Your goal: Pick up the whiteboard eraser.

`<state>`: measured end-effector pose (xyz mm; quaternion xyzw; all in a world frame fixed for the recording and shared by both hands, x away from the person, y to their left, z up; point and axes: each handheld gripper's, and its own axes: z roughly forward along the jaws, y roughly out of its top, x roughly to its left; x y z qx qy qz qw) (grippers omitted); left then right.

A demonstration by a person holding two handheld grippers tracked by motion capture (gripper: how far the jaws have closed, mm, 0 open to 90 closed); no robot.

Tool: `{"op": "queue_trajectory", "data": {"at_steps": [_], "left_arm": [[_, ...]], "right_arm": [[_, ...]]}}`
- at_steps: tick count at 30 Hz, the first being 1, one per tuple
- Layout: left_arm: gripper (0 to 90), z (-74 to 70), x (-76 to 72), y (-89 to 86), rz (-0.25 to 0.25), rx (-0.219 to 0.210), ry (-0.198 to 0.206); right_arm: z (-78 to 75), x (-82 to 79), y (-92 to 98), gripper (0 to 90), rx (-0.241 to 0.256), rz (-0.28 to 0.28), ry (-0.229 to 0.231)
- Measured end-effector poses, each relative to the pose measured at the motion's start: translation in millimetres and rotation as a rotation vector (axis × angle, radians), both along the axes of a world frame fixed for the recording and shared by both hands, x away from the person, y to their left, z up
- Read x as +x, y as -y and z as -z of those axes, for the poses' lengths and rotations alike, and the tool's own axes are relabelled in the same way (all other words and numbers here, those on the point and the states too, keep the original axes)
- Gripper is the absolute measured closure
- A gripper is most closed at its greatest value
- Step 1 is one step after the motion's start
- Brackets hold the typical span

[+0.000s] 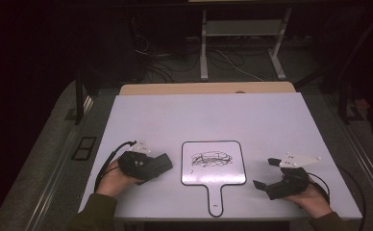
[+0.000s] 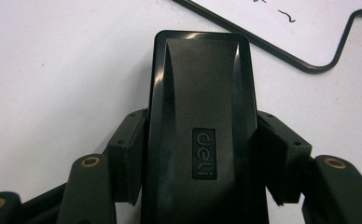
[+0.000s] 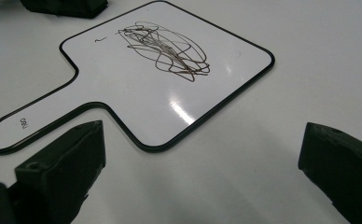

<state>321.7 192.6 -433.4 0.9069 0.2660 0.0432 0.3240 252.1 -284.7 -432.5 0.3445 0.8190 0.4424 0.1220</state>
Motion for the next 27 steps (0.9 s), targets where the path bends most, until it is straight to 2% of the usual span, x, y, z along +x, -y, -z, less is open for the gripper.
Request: {"op": "queue_trajectory", "data": {"at_steps": [4, 9, 11, 12, 14, 24, 27], "left_arm": [[38.9, -2.4, 0.2, -0.8, -0.015, -0.010, 0.001], [39.1, -7.2, -0.4, 1.4, -0.070, -0.026, -0.010], [39.2, -9.9, -1.4, 3.3, -0.084, -0.028, 0.003], [39.2, -11.4, -1.8, 4.2, -0.087, -0.029, 0.014], [39.2, -13.5, -1.6, 5.6, -0.087, -0.041, 0.013], [39.0, -14.7, -1.0, 13.7, -0.091, -0.044, 0.007], [39.0, -16.9, -0.7, 16.0, -0.094, -0.063, 0.009]], "right_arm": [[0.1, 0.0, -0.2, 0.0, -0.001, -0.002, 0.001], [0.3, 0.1, -0.2, 0.0, 0.000, -0.002, -0.002], [0.4, 0.2, -0.3, 0.0, -0.001, -0.003, 0.001], [0.3, 0.2, -0.4, 0.0, 0.000, -0.003, 0.002], [0.3, 0.1, -0.4, 0.0, 0.001, -0.002, -0.001], [0.7, 0.0, -0.6, 0.0, 0.003, 0.000, -0.003], [0.8, -0.2, -0.5, 0.0, 0.004, 0.001, -0.003]]}}
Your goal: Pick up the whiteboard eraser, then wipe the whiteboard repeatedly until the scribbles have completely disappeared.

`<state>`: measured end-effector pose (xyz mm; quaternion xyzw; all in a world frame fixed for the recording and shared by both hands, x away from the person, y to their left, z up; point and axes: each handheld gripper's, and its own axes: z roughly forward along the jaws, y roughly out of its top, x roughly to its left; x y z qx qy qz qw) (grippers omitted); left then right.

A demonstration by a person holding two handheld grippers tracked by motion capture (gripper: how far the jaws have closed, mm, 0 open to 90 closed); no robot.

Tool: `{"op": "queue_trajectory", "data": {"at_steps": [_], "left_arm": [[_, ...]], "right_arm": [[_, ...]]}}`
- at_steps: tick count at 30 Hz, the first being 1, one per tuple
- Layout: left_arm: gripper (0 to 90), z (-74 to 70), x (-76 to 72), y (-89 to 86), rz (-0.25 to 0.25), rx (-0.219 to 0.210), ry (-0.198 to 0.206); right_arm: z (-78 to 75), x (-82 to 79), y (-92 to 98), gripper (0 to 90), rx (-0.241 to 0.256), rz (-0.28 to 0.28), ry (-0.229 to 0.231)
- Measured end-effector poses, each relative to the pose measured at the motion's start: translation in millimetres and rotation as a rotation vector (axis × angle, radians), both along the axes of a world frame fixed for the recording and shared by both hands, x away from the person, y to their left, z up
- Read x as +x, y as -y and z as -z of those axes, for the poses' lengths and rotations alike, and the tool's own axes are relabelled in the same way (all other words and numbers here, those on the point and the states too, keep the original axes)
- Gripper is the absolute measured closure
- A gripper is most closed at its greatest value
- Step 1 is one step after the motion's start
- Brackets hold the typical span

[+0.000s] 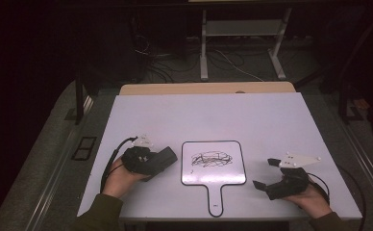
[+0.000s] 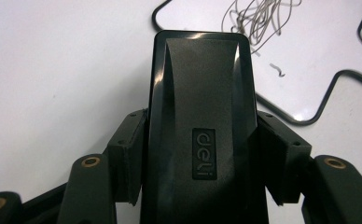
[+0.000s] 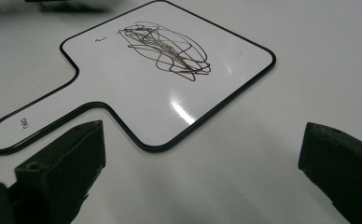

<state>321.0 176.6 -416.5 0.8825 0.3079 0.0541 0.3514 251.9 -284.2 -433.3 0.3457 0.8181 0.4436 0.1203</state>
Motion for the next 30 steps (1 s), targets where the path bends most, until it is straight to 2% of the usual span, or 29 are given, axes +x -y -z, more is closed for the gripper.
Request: {"op": "queue_trajectory", "data": {"at_steps": [3, 12, 21, 30], "left_arm": [[39.0, -2.7, -0.3, 3.1, -0.002, 0.000, 0.020], [39.0, -11.5, 6.8, 16.5, 0.005, -0.027, 0.028], [39.0, -17.8, 15.7, 39.7, 0.027, -0.012, 0.067], [39.0, -17.7, 27.9, 64.2, 0.058, -0.001, 0.071]], "right_arm": [[0.1, 0.0, 0.1, 0.0, 0.000, 0.000, -0.001], [-0.2, 0.8, 0.2, 0.0, 0.005, 0.004, 0.000], [0.5, 0.3, -0.1, 0.0, 0.005, 0.005, -0.002], [1.1, 0.9, 0.9, 0.0, 0.010, 0.007, -0.006]]}}
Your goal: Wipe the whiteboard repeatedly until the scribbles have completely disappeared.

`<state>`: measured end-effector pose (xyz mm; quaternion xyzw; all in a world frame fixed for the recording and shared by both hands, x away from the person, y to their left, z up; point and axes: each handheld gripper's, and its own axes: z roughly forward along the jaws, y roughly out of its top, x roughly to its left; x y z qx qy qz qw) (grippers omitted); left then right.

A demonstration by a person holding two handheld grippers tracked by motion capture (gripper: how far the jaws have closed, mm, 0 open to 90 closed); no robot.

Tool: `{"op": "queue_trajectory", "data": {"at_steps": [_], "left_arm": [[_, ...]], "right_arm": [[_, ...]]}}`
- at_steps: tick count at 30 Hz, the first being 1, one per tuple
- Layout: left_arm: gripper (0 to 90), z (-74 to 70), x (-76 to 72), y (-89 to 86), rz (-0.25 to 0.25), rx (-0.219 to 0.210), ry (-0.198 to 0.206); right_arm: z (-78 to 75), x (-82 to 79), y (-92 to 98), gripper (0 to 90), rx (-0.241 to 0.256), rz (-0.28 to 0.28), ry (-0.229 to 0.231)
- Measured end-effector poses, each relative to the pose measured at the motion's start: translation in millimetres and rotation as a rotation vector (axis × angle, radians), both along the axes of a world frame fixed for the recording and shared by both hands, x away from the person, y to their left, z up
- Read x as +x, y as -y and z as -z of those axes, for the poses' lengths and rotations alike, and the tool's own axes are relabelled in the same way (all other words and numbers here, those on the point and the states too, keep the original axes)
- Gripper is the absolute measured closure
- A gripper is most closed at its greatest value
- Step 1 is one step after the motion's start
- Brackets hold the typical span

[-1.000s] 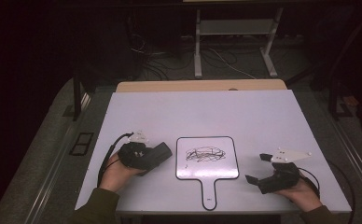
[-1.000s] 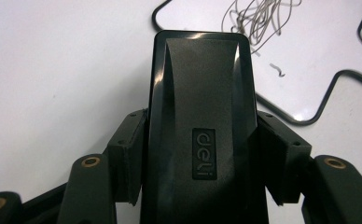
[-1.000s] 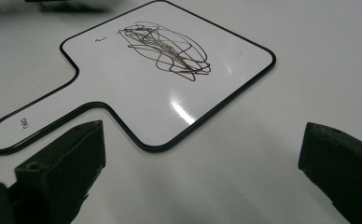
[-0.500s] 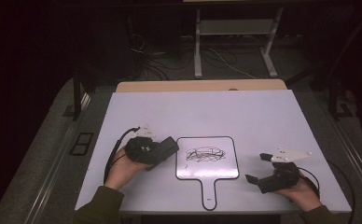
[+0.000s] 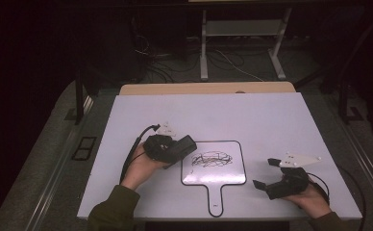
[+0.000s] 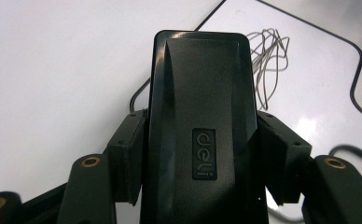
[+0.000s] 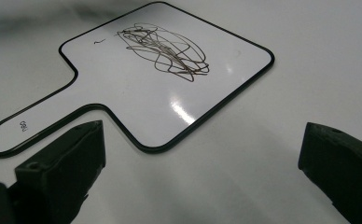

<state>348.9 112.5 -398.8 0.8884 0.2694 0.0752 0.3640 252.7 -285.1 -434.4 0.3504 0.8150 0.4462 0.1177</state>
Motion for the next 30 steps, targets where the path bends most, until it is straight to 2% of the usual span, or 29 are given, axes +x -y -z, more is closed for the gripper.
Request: {"op": "queue_trajectory", "data": {"at_steps": [6, 11, 16, 24, 30], "left_arm": [[39.0, 2.3, 7.9, 17.9, 0.019, 0.008, -0.011], [39.0, 5.2, 13.6, 33.3, 0.030, 0.015, -0.004], [39.0, 9.8, 20.2, 46.4, 0.037, 0.051, 0.002], [39.0, 18.1, 29.0, 60.4, 0.043, 0.092, 0.013], [39.0, 22.0, 30.2, 69.8, 0.058, 0.088, 0.016]], "right_arm": [[0.1, 0.3, 0.7, 0.0, 0.003, 0.003, -0.001], [-0.1, 0.3, 1.7, 0.0, 0.005, 0.002, -0.001], [0.1, 0.4, 1.8, 0.0, 0.006, 0.002, -0.001], [0.4, 0.5, 2.0, 0.0, 0.007, 0.003, -0.002], [0.6, 0.4, 1.9, 0.0, 0.006, -0.001, -0.002]]}}
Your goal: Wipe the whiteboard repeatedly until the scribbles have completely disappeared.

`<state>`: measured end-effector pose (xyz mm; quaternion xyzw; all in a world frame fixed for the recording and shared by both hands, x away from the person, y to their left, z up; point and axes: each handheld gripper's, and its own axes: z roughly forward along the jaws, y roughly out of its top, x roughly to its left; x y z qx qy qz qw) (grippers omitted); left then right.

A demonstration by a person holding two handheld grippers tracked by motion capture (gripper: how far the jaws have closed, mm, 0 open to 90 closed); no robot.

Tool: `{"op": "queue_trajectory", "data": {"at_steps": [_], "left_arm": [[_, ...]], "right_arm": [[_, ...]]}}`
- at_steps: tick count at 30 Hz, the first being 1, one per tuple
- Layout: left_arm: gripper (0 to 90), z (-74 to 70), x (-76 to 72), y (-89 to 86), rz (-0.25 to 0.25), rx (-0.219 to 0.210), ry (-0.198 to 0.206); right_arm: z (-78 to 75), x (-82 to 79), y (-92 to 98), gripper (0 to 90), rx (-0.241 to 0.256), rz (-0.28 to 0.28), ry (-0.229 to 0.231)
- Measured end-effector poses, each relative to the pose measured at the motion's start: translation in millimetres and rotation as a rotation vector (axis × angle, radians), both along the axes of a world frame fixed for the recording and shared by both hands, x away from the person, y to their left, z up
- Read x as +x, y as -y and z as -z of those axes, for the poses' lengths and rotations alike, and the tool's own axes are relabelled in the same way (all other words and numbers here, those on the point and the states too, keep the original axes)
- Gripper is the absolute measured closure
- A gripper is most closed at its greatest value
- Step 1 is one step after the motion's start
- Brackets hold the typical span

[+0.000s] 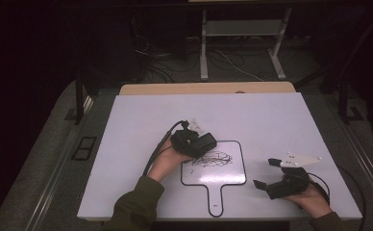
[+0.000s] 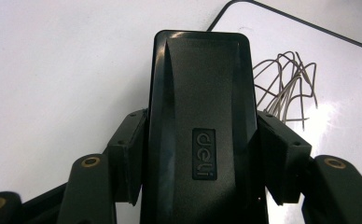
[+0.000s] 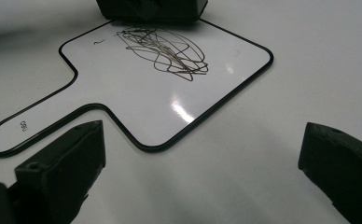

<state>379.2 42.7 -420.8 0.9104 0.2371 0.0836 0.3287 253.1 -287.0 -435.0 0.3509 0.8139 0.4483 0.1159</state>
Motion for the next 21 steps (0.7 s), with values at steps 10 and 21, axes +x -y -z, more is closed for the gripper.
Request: {"op": "queue_trajectory", "data": {"at_steps": [10, 21], "left_arm": [[39.0, 11.6, 3.8, 3.5, 0.030, 0.011, -0.043], [39.0, 13.8, 2.7, 5.4, 0.043, -0.010, -0.054]], "right_arm": [[-0.1, -0.8, -0.9, 0.0, -0.006, -0.001, 0.001], [0.1, -0.8, -1.9, 0.0, -0.009, -0.006, -0.001]]}}
